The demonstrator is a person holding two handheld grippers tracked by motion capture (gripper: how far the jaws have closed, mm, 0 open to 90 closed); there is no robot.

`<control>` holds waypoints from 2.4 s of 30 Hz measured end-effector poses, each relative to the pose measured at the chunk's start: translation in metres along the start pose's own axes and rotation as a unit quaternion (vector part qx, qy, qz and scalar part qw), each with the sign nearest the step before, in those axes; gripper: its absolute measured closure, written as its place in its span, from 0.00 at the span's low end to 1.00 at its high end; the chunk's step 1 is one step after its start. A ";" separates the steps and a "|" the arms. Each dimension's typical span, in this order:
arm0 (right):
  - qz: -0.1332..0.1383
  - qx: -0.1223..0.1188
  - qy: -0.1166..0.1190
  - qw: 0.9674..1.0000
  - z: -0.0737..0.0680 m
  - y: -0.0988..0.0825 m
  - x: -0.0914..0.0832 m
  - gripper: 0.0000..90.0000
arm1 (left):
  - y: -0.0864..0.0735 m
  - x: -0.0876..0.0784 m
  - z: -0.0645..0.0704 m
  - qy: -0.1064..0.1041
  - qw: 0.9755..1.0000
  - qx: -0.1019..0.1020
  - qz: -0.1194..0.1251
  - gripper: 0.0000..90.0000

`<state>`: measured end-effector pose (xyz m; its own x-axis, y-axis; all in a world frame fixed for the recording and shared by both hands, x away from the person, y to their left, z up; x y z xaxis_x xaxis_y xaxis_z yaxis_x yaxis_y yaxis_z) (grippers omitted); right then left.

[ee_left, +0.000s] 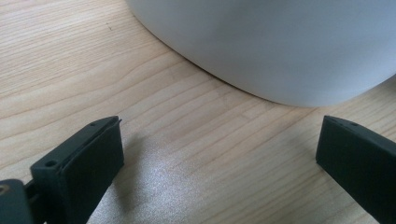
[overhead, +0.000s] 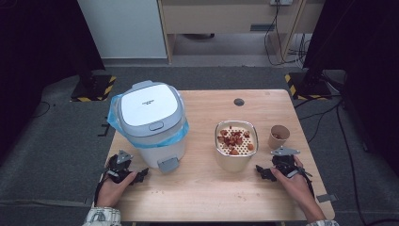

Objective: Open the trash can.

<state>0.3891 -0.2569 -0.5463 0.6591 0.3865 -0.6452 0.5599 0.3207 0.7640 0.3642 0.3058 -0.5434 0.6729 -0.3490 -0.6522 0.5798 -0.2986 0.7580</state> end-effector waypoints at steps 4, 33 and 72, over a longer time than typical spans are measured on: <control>0.000 0.000 -0.001 1.000 0.000 -0.001 -0.001 0.02 | 0.000 0.000 0.000 0.001 1.000 0.000 0.000 0.00; 0.000 -0.001 -0.001 1.000 -0.001 -0.003 -0.003 0.02 | 0.010 -0.035 0.021 -0.025 0.999 0.023 0.031 0.45; 0.000 -0.001 0.000 1.000 -0.002 -0.004 -0.004 0.02 | 0.039 -0.017 0.086 -0.092 0.986 0.128 0.049 1.00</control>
<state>0.3833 -0.2582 -0.5462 0.6587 0.3871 -0.6452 0.5585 0.3230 0.7640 0.3358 0.2232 -0.5025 0.6113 -0.5367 -0.5816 0.3644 -0.4615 0.8088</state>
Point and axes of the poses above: each handheld gripper's, and its own axes: x roughly forward along the jaws, y roughly out of its top, z roughly to its right, the point moved 1 cm from there along x, roughly forward along the jaws, and after that the axes turned 5 degrees about z, right-handed, at the moved point
